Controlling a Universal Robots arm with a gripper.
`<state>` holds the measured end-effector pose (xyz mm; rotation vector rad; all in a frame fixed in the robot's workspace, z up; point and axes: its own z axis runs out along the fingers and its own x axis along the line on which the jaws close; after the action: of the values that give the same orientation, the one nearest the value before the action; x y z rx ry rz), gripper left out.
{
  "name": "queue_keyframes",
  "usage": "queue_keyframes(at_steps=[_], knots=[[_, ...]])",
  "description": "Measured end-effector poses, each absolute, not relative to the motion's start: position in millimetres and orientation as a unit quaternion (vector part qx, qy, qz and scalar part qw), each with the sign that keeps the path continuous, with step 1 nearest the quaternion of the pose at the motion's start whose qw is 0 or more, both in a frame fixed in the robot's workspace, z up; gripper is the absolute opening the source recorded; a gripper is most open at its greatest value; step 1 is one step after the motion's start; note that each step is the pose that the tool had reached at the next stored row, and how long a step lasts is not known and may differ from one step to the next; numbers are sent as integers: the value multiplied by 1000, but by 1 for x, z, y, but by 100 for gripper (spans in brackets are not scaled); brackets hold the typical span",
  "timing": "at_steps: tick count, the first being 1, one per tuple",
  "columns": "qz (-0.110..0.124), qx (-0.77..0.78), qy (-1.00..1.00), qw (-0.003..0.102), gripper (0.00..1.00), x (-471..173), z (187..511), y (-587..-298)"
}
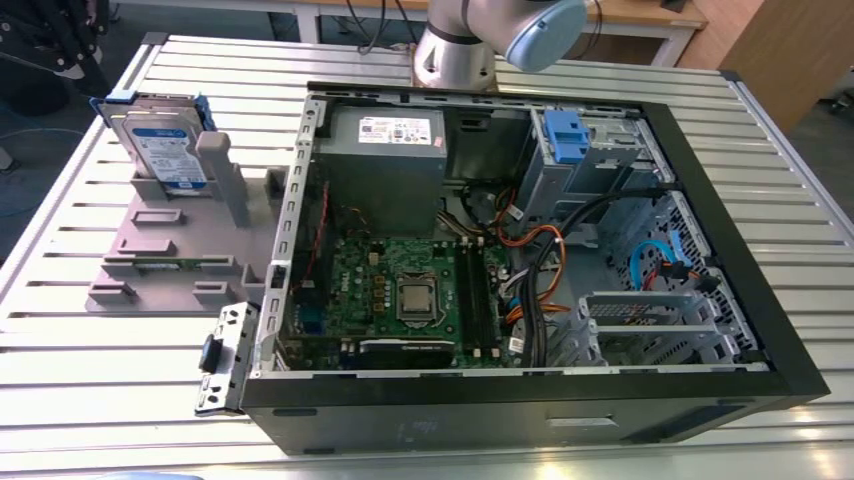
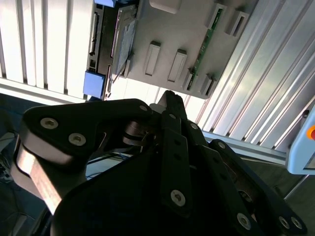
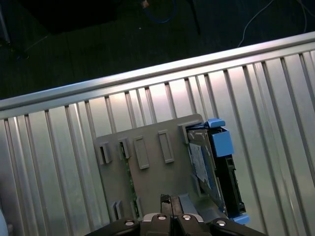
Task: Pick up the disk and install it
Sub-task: 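Pick up the disk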
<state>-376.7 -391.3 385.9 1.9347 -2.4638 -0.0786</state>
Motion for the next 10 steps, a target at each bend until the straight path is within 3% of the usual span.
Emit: queue_keyframes(at_steps=[10], knots=[[-25,620,-784,4,11,-377,386,-391]])
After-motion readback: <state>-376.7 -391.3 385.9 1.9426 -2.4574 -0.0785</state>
